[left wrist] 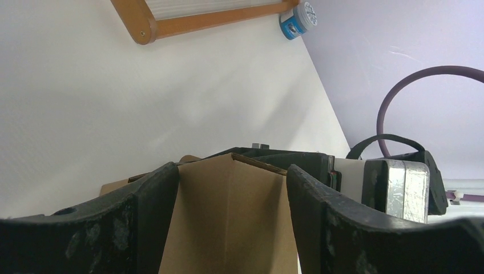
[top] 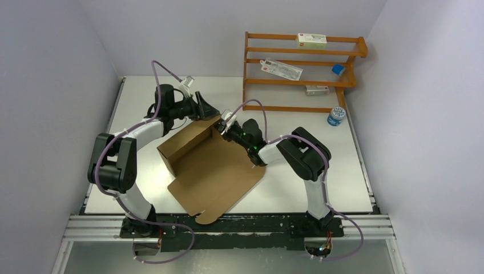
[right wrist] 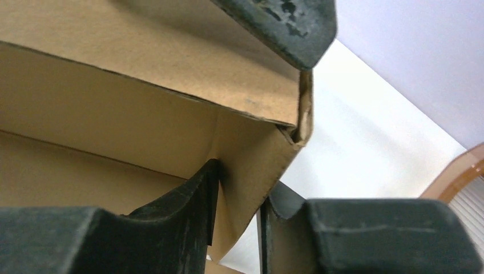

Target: Fold the paper box

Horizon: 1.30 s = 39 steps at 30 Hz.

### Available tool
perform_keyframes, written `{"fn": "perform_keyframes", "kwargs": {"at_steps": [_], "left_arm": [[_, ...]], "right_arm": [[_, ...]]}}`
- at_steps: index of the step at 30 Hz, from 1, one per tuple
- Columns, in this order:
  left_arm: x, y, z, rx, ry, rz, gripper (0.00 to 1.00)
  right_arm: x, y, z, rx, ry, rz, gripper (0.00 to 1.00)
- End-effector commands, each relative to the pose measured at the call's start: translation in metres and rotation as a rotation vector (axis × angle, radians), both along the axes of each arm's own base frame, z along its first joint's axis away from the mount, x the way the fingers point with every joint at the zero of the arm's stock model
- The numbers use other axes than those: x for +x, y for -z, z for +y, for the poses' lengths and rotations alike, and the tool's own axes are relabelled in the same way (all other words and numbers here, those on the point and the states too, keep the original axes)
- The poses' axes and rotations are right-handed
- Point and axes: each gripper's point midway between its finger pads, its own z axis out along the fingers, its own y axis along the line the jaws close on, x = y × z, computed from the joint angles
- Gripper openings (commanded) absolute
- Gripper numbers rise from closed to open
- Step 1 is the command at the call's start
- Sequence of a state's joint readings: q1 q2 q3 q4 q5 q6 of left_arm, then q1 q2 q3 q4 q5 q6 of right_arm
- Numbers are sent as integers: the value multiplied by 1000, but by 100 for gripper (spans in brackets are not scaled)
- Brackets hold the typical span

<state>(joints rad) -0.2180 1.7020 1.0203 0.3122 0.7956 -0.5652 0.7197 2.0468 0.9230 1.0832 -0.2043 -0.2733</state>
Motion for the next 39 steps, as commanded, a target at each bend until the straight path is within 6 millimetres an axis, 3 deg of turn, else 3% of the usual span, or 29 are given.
{"fn": "perform_keyframes", "kwargs": {"at_steps": [1,8,15,20,23,25,27,31,33,36,39], "left_arm": [[-16,35,-2,16,29,111,74],[-27,33,-10,-22,53,116,74],[-32,22,-14,-36,41,96,74],[-39,18,-21,-56,72,101,74],[-47,6,-30,-105,105,87,74],[-50,1,-34,-123,109,86,74],[-49,5,-33,-111,100,95,74],[-41,22,-29,-54,69,116,74],[-38,26,-28,-35,61,114,74],[-33,31,-27,0,59,117,74],[-30,35,-26,16,51,119,74]], "right_arm": [[22,-12,-17,54,167,-42,29],[31,-12,-25,79,299,-12,17],[35,-15,-33,82,418,-8,13],[34,-29,-35,127,448,62,9],[31,-44,-33,144,455,130,4],[32,-42,-33,121,470,170,3],[31,-30,-32,86,459,167,7],[16,-4,-31,56,367,118,29],[10,11,-29,28,321,99,35],[6,26,-25,6,274,102,38],[8,29,-24,-17,258,77,38]]}}
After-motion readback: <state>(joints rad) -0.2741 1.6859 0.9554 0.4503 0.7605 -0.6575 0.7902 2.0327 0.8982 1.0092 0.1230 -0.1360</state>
